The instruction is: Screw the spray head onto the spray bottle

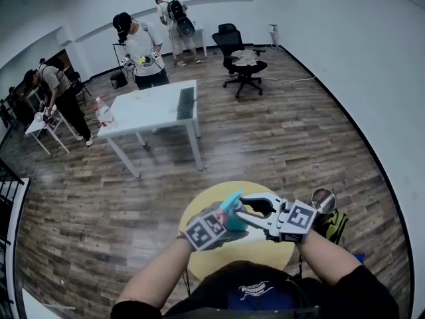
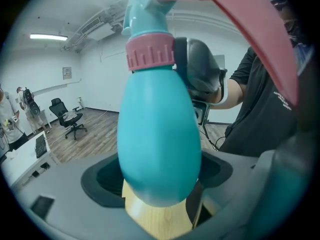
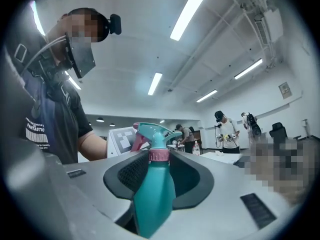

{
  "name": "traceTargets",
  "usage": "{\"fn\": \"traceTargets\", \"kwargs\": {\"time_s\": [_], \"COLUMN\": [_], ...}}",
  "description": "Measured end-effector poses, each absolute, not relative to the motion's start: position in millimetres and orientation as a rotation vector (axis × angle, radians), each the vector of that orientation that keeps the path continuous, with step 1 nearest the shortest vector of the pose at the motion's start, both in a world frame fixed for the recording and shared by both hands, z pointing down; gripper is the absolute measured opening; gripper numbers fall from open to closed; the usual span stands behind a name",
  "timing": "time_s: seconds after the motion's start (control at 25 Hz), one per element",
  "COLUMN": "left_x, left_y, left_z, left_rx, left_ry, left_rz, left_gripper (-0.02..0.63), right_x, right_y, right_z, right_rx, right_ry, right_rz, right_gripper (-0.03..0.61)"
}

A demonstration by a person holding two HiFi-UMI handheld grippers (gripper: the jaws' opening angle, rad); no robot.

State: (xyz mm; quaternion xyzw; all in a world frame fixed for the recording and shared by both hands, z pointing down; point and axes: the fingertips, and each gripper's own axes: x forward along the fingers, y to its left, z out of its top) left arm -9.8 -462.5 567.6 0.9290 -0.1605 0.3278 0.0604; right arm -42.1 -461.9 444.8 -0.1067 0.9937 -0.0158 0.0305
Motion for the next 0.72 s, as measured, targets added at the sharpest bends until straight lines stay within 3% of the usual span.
{"fn": "traceTargets", "kwargs": {"time_s": [0.72], "left_x": [-28], "left_y": [-464], "left_z": [585], "left_rx": [2.802], "left_ry": [-0.508], "left_rz": [1.297], "left_gripper": [0.449], "right_x": [-46], "right_y": [-457], "right_z": [461], "right_rx": [-0.309], "right_ry": [3.266], "right_rz": [0.063], "right_gripper": [0.19]}}
